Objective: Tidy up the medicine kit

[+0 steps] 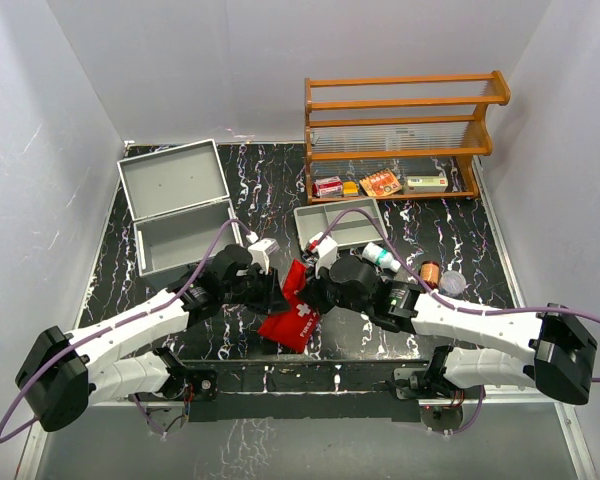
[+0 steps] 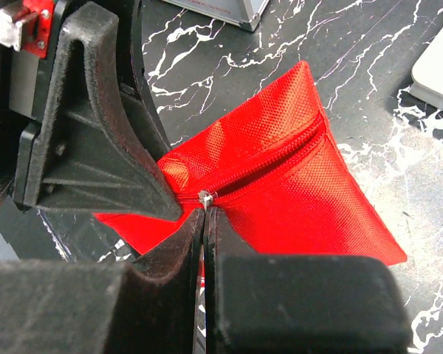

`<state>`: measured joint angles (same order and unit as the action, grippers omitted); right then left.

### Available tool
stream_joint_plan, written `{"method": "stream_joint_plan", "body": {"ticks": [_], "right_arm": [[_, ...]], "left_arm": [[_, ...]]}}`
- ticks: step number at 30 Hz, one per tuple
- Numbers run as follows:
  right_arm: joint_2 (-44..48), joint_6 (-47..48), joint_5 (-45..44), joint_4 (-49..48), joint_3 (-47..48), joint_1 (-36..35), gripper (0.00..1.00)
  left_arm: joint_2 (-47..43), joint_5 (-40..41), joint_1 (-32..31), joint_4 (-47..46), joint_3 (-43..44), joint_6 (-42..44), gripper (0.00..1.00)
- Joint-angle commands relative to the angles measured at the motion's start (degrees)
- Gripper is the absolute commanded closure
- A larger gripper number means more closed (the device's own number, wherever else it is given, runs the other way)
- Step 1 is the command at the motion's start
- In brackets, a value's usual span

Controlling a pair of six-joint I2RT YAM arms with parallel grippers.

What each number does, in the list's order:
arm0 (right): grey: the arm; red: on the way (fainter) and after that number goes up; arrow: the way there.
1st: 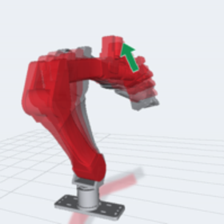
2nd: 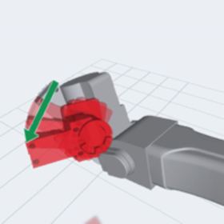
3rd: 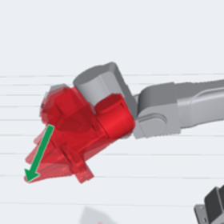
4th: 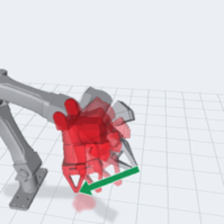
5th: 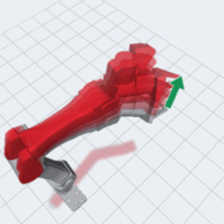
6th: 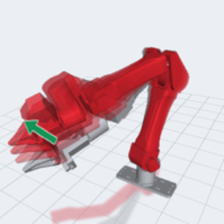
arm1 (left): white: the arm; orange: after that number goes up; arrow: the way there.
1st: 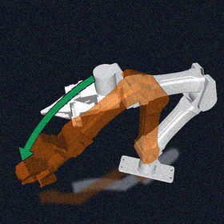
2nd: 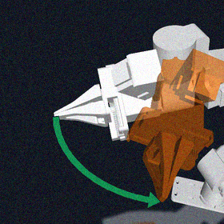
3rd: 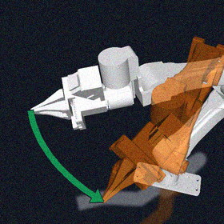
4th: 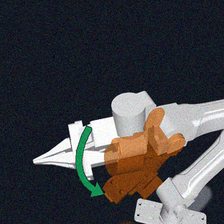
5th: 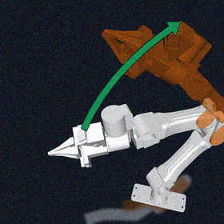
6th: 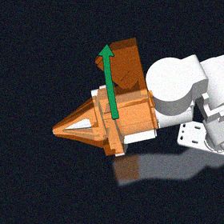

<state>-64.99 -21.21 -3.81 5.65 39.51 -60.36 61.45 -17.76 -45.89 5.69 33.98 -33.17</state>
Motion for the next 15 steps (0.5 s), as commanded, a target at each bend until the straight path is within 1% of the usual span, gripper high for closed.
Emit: {"method": "stream_joint_plan", "body": {"ticks": [1,2,3,5,10,13,15], "right_arm": [[1.44,0.79,-1.23,-5.39,-0.21,0.02,1.00],[1.51,0.57,-2.38,-5.34,-0.22,-0.02,1.00],[1.53,0.12,-4.07,-5.19,-0.22,0.00,1.00],[1.69,-0.70,-8.29,-4.67,-0.30,-0.02,1.00],[2.73,-3.38,-22.58,-2.19,0.13,-0.02,1.00],[2.61,-3.83,-27.38,-0.33,1.52,0.07,1.00],[1.72,-3.88,-27.77,0.78,2.75,0.56,1.00]], "left_arm": [[-0.63,-1.69,-0.12,-0.75,1.17,0.24,0.91],[-0.70,-1.75,-0.16,-0.68,1.04,0.12,0.98],[-0.78,-1.86,-0.14,-0.56,0.93,0.13,1.00],[-1.08,-2.20,-0.17,-0.18,0.61,0.34,1.00],[-2.60,-4.47,-0.16,1.51,0.56,1.90,1.00],[-3.57,-7.08,-0.17,2.13,0.56,3.61,1.00],[-4.00,-9.00,-0.11,2.64,0.65,5.12,1.00]]}}
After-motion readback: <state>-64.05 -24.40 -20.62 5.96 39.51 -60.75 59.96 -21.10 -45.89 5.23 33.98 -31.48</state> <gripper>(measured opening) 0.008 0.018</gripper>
